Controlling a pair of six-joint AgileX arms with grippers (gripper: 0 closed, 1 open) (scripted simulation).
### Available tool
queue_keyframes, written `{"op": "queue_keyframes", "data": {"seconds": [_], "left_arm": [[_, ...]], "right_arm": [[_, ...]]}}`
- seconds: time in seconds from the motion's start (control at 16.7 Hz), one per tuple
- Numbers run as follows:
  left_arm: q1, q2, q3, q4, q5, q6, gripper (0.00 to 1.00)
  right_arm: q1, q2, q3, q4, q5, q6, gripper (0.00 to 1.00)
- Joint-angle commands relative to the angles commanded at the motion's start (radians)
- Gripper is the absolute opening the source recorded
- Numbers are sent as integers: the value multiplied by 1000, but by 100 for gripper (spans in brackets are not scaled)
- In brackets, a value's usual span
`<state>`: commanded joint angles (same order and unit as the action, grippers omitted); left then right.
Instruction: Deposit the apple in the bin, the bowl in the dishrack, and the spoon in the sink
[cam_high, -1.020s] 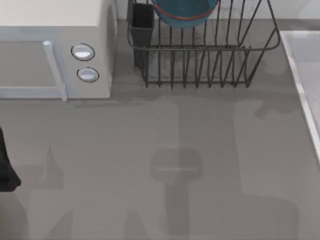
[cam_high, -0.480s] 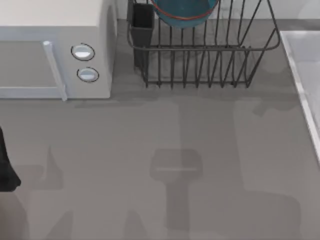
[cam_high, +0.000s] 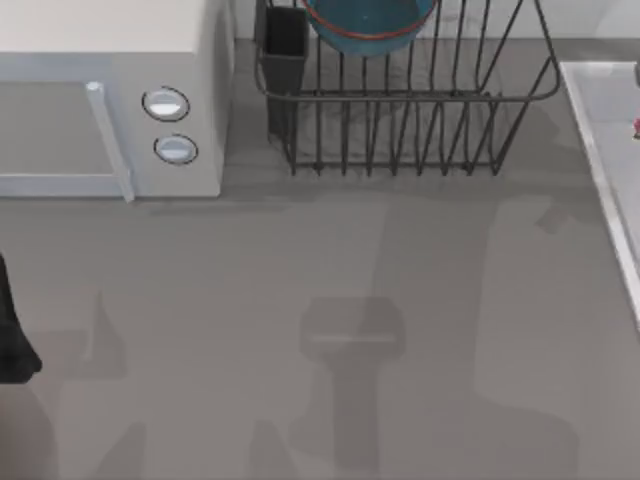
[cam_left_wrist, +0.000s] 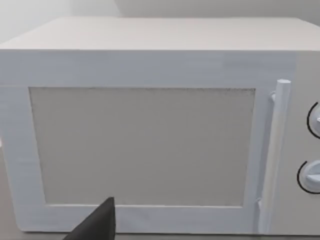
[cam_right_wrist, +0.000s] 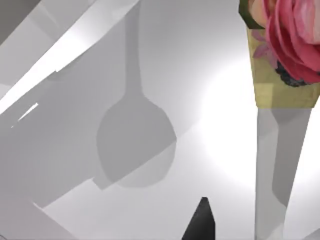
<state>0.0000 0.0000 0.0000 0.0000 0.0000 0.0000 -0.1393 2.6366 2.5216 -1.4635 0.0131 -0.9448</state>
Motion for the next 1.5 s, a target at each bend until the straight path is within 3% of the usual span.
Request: {"op": "queue_keyframes", "data": {"seconds": [0.42, 1.2, 1.5], "left_arm": [[0, 0, 0, 0, 0, 0, 100], [0, 0, 0, 0, 0, 0, 100], [0, 0, 0, 0, 0, 0, 100]], "right_arm": [[0, -32, -86, 72, 1, -1, 0], [0, -32, -86, 72, 1, -1, 98], [0, -32, -86, 72, 1, -1, 100]]}}
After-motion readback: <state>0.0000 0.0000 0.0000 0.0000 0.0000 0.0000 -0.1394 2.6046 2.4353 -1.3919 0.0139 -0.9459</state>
